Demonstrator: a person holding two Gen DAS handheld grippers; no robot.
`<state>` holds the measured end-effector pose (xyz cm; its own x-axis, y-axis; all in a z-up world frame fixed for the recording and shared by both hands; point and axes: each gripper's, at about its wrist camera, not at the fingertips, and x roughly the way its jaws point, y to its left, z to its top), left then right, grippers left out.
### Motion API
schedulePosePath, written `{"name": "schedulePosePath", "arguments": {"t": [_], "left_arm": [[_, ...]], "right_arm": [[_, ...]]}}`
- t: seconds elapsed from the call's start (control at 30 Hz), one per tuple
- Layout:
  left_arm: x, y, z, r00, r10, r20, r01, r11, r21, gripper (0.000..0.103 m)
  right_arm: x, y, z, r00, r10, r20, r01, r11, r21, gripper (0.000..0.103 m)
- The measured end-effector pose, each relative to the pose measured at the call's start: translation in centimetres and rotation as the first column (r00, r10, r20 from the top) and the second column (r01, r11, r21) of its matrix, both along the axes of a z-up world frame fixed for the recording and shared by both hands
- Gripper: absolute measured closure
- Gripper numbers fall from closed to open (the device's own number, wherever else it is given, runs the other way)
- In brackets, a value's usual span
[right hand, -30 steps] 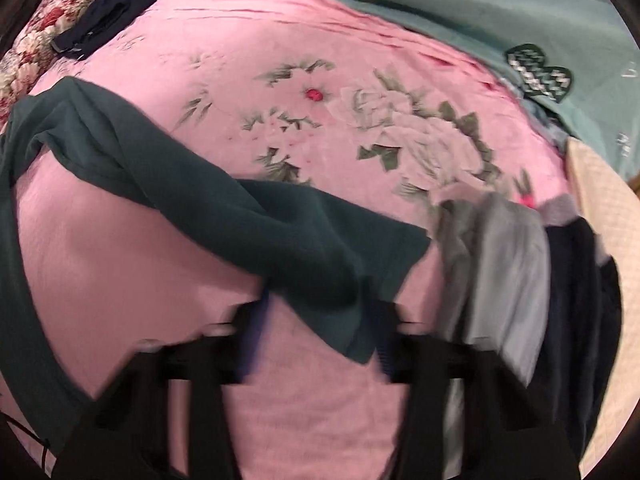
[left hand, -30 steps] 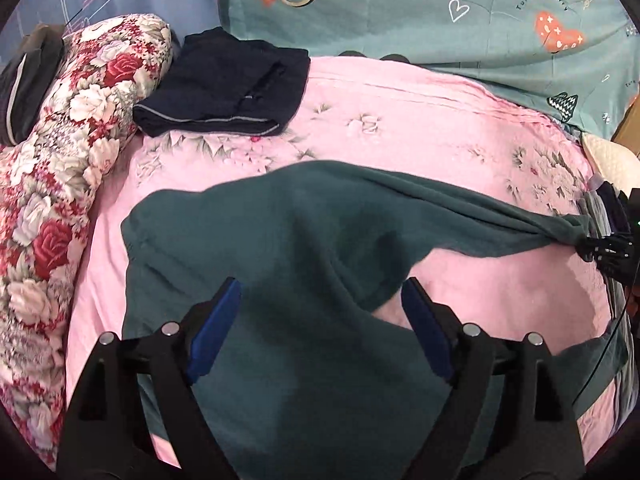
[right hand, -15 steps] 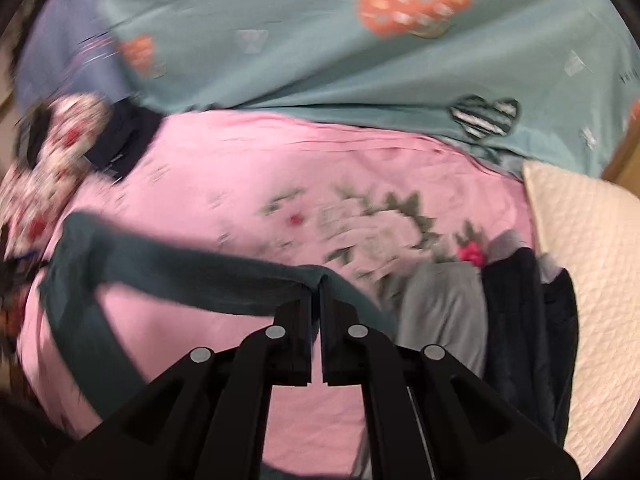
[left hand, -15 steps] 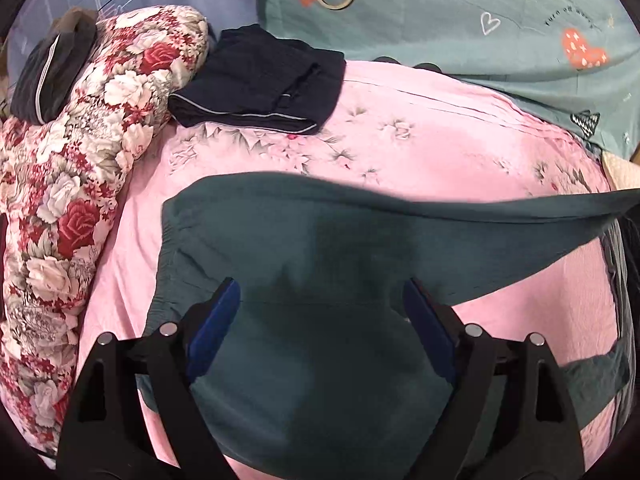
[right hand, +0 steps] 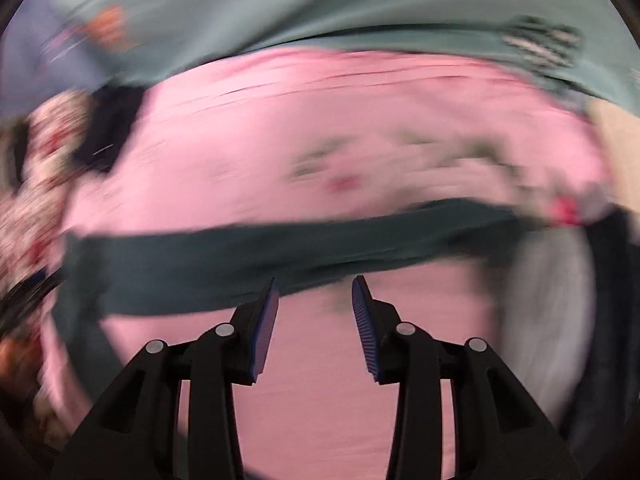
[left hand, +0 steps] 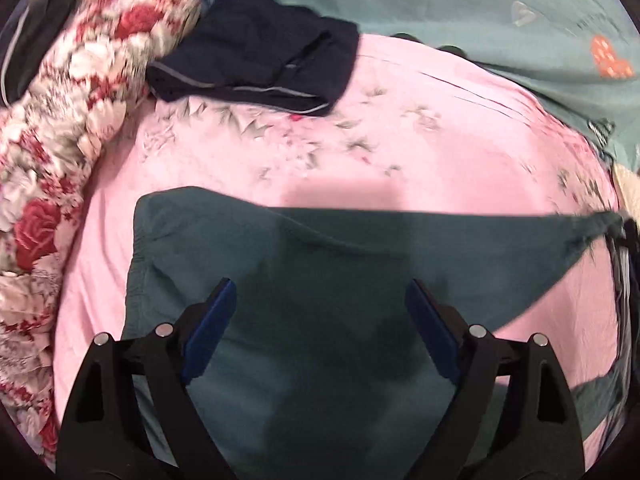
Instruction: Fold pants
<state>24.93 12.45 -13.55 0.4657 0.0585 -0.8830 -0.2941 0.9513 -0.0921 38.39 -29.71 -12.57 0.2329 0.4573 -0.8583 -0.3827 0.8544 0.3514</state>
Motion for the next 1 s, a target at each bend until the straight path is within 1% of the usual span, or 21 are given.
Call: {"name": "schedulePosePath", "arguments": {"t": [0.03,0.1,0.13,0.23,0.3,0.4,0.43,0.47,0.5,0.53,0.57,0.6,0.63,0.67,0.7,0.73,0.77,0.83,0.87,0.93,1.0], "left_arm": [[0.3,0.7,-0.3,1.0,0.009,-0.005,-0.01,1.0,-0.015,0.015],[1.3,2.3,-1.4,0.999,0.02,-0.033,-0.022,0.998,-0.06,0.015],[1.7,2.8,-2.0,0.999,0.015,-0.046,-0.019,0.996,-0.089,0.015],[2.5,3.7,-3.6,0.997,-0.004,-0.082,-0.007,0.992,-0.125,0.015],[3.1,4.2,-4.4,0.995,-0.021,-0.096,0.008,0.991,-0.132,0.015],[4.5,4.9,-4.5,0.996,-0.041,-0.074,0.03,0.99,-0.14,0.014],[5.1,5.2,-4.3,0.997,-0.047,-0.058,0.039,0.99,-0.134,0.014],[6.1,5.7,-3.8,0.998,-0.045,-0.038,0.041,0.994,-0.102,0.014],[6.9,6.3,-3.2,0.999,-0.033,-0.016,0.032,0.997,-0.068,0.014],[7.8,7.1,-2.5,1.0,-0.008,0.017,0.008,0.999,-0.034,0.014],[8.5,8.3,-1.3,0.997,0.054,0.062,-0.054,0.998,0.012,0.014],[8.9,9.4,-0.5,0.991,0.106,0.084,-0.109,0.994,0.029,0.014],[9.1,10.3,0.2,0.984,0.148,0.101,-0.15,0.989,0.018,0.014],[9.0,11.2,1.0,0.977,0.172,0.124,-0.17,0.985,-0.027,0.014],[8.9,11.5,1.4,0.975,0.172,0.137,-0.166,0.985,-0.052,0.014],[8.7,11.5,1.7,0.976,0.161,0.145,-0.155,0.986,-0.053,0.014],[8.3,10.9,1.9,0.98,0.135,0.144,-0.132,0.991,-0.029,0.014],[7.6,9.5,1.6,0.988,0.07,0.138,-0.067,0.997,-0.026,0.013],[7.2,8.4,1.2,0.992,0.009,0.127,-0.003,0.999,-0.048,0.012],[6.1,6.9,0.3,0.991,-0.098,0.093,0.104,0.992,-0.065,0.012],[5.5,4.8,-0.9,0.98,-0.192,0.06,0.196,0.979,-0.059,0.012]], "right_arm": [[-0.4,1.8,-0.4,0.998,0.034,-0.048,-0.03,0.995,0.093,0.064],[-0.7,4.6,-1.4,0.991,0.085,-0.105,-0.064,0.979,0.191,0.064],[-0.9,6.3,-1.9,0.987,0.117,-0.114,-0.09,0.973,0.214,0.064],[-1.0,10.2,-3.3,0.975,0.185,-0.127,-0.156,0.965,0.209,0.064],[-0.1,12.4,-4.8,0.962,0.21,-0.176,-0.175,0.965,0.195,0.064],[1.7,13.6,-5.9,0.953,0.214,-0.212,-0.182,0.97,0.162,0.064],[2.7,13.6,-5.9,0.959,0.201,-0.198,-0.177,0.975,0.135,0.064],[4.4,13.4,-5.3,0.974,0.166,-0.155,-0.149,0.982,0.116,0.064],[6.2,12.8,-4.3,0.99,0.106,-0.088,-0.095,0.989,0.117,0.064],[8.0,11.9,-3.2,1.0,0.013,-0.01,-0.012,0.993,0.115,0.064],[9.3,10.9,-2.1,0.996,-0.075,0.043,0.069,0.99,0.122,0.061],[10.1,10.0,-1.4,0.988,-0.14,0.059,0.13,0.982,0.14,0.06],[10.6,8.9,-0.8,0.982,-0.185,0.039,0.175,0.968,0.178,0.06],[10.5,8.2,-0.5,0.982,-0.191,0.013,0.184,0.961,0.207,0.06],[9.9,7.7,-0.3,0.985,-0.174,-0.015,0.173,0.958,0.23,0.06],[8.7,7.3,-0.2,0.991,-0.129,-0.036,0.134,0.965,0.224,0.06],[7.5,7.3,-0.3,0.996,-0.081,-0.041,0.087,0.975,0.203,0.06],[5.2,7.9,-1.0,0.996,0.047,-0.078,-0.032,0.983,0.178,0.06],[4.5,8.7,-1.6,0.989,0.102,-0.111,-0.082,0.981,0.173,0.06],[2.9,9.9,-3.3,0.962,0.204,-0.183,-0.173,0.97,0.172,0.06],[1.9,11.3,-4.5,0.948,0.234,-0.214,-0.204,0.967,0.156,0.06]]}}
